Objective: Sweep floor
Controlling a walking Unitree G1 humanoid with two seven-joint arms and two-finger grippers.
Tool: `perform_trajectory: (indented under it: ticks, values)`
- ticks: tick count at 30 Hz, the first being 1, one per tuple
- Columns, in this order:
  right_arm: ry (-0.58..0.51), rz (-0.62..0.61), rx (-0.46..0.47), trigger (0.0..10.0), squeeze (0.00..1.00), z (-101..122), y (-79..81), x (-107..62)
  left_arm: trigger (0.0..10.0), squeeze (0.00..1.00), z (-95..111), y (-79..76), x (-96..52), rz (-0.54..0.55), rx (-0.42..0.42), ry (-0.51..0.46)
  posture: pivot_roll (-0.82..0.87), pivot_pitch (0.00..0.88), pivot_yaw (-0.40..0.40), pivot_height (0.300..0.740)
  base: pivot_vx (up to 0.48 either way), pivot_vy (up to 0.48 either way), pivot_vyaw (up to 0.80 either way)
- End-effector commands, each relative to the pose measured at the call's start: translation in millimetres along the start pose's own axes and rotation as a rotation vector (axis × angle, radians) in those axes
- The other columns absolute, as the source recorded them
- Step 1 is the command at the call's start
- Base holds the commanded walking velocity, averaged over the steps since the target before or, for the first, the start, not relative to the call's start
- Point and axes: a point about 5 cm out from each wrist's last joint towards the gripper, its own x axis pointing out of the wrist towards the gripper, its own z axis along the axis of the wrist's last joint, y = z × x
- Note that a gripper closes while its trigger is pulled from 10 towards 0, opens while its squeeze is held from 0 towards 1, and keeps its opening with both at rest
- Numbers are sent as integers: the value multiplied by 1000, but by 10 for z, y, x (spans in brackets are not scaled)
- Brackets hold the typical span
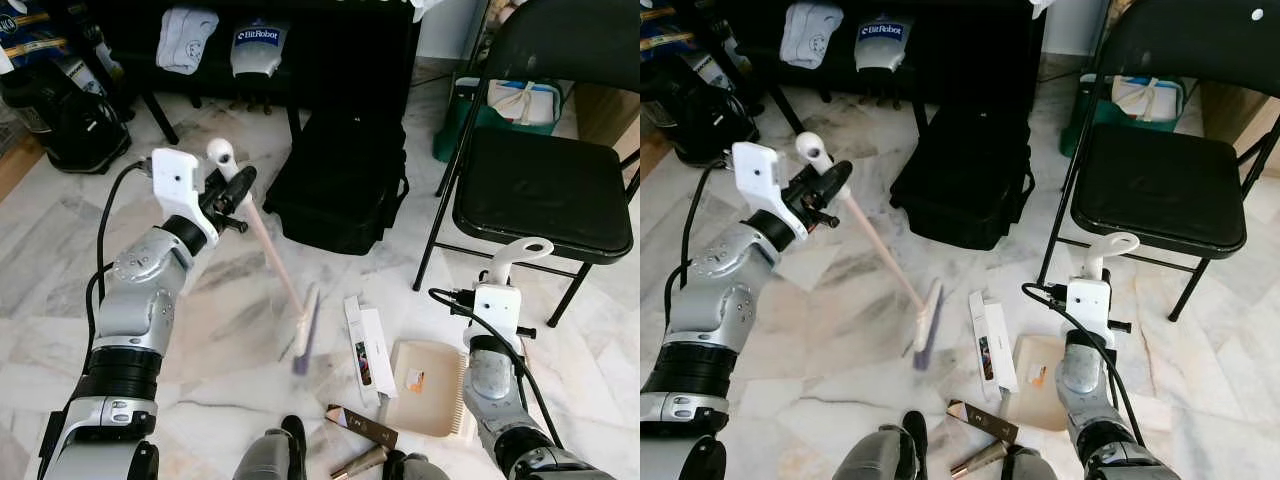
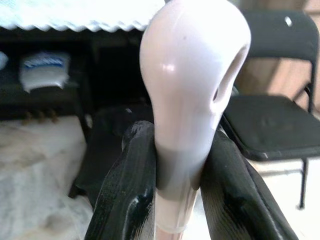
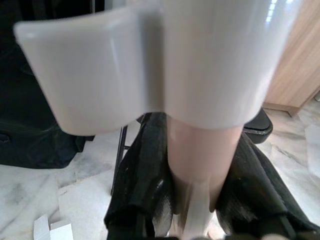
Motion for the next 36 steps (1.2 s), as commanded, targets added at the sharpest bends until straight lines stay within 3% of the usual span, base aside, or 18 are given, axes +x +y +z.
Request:
perform_trajectory:
  ticks: [1, 7, 11, 13, 15, 16, 18, 22, 29, 33, 34, 36]
  values:
    - [33, -2, -22, 10000, 0, -82, -20, -50, 10000, 0, -94, -106, 25, -67, -18, 11, 200, 228, 101, 740, 0, 0, 0]
    - [32, -5, -23, 10000, 0, -79, -28, -43, 10000, 0, -144, -192, 120, -118, -138, -11, 196, 224, 102, 740, 0, 0, 0]
    - [33, -6, -25, 10000, 0, -82, -33, -43, 10000, 0, -121, -131, 209, -22, -101, -43, 192, 223, 100, 740, 0, 0, 0]
    - [33, -6, -26, 10000, 0, -83, -35, -43, 10000, 0, -130, -162, 240, -29, -118, -46, 191, 224, 100, 740, 0, 0, 0]
    - [33, -6, -27, 10000, 0, -82, -36, -42, 10000, 0, -152, -227, 254, -76, -157, -37, 191, 224, 100, 740, 0, 0, 0]
    - [33, -8, -28, 10000, 0, -85, -41, -43, 10000, 0, -184, -278, 257, -128, -231, -24, 187, 226, 100, 740, 0, 0, 0]
    - [33, -10, -29, 10000, 0, -89, -49, -45, 10000, 0, -223, -318, 237, -191, -284, 8, 187, 226, 100, 740, 0, 0, 0]
    - [34, -10, -30, 10000, 0, -93, -54, -46, 10000, 0, -240, -347, 185, -271, -312, 37, 187, 226, 100, 740, 0, 0, 0]
    - [34, -9, -32, 10000, 0, -89, -42, -46, 10000, 0, -88, -337, 46, -385, -339, 30, 195, 225, 99, 740, 0, 0, 0]
    - [33, -9, -30, 10000, 0, -85, -32, -47, 10000, 0, 104, -207, 76, -288, -327, -77, 195, 224, 100, 740, 0, 0, 0]
    - [34, -9, -30, 10000, 0, -86, -33, -47, 10000, 0, 217, -66, 121, -172, -297, -143, 195, 224, 100, 740, 0, 0, 0]
    - [35, -9, -30, 10000, 0, -87, -34, -47, 10000, 0, 322, 38, 137, -87, -261, -202, 195, 224, 100, 740, 0, 0, 0]
